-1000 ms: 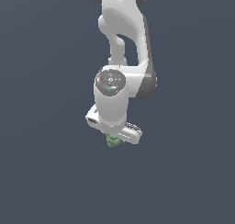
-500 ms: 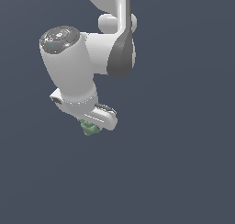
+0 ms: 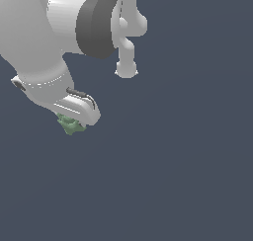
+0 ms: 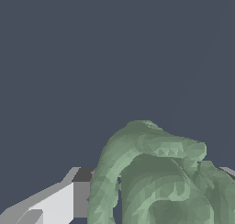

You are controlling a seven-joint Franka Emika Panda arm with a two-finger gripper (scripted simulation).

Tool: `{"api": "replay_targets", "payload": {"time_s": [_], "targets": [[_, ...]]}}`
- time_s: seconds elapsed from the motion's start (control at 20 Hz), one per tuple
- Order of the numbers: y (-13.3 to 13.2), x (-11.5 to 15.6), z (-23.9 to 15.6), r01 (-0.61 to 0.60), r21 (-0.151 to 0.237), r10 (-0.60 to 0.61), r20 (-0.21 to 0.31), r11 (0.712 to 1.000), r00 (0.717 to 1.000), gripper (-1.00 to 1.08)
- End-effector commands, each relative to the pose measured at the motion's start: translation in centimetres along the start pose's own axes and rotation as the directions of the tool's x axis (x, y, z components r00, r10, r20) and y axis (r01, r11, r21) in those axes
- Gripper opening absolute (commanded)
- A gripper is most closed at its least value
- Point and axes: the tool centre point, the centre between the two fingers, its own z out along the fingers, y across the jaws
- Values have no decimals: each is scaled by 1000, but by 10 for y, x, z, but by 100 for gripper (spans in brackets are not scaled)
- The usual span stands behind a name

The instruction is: Pick up the object and move it to a goal position.

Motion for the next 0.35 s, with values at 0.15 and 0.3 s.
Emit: {"api": "replay_targets", "payload": {"time_s": [0.15, 0.3], "targets": [[12, 5, -14, 2, -1, -2, 1, 1000, 1000, -100], [14, 6, -15, 2, -1, -2, 1, 1000, 1000, -100]]}}
